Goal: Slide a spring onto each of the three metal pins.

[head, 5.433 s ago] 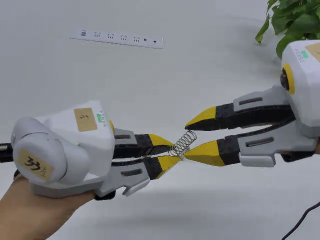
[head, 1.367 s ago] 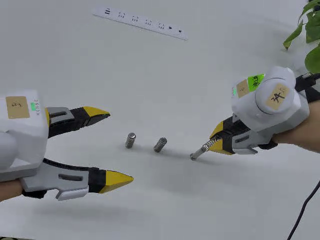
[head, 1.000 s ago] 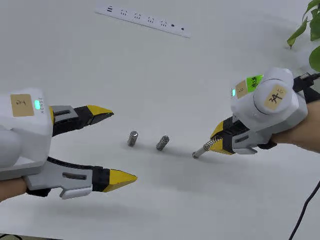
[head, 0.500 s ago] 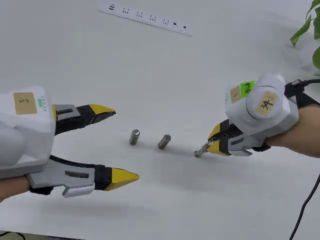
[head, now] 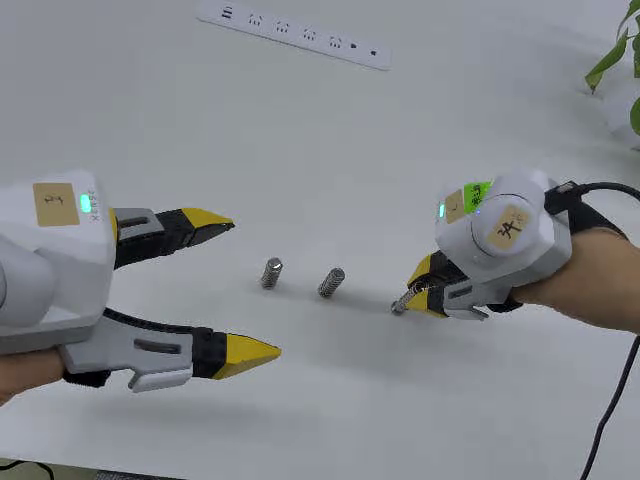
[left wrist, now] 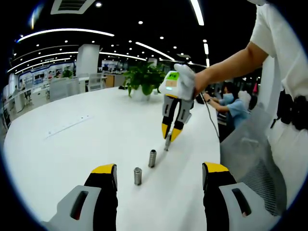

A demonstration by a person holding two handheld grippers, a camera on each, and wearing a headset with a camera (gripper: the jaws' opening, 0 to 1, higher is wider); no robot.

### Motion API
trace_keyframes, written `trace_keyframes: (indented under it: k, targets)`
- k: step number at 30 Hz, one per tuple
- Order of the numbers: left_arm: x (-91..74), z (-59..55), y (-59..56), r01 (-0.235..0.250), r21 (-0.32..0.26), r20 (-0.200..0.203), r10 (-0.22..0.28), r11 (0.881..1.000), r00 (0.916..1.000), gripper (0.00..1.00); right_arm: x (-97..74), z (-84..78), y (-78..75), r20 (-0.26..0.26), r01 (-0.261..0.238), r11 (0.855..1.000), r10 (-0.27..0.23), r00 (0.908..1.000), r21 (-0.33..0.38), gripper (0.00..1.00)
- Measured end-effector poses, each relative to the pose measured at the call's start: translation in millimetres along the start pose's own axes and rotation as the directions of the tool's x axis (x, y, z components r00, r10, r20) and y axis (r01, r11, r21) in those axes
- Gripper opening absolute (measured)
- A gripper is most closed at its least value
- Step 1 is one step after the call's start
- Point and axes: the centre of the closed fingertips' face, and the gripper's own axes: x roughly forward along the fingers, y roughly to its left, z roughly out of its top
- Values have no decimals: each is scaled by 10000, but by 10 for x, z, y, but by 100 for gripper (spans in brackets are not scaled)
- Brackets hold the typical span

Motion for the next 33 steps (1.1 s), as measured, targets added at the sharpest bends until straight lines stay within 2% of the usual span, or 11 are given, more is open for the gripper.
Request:
trace_keyframes:
  k: [18,28,33]
  targets:
    - [3,4,10,-12,4,-7,12,10000,10000,73,127,-66,13,-16,87,9999,-87,10000,57,12]
    - [2,-11,-3,42,49,-73,-42,10000,10000,74,115,-57,6,104,232,9997,-233,9997,92,16]
    - [0,-10,-9,60,79,-101,-59,10000,9999,74,69,-37,6,349,273,9993,-282,9990,249,19]
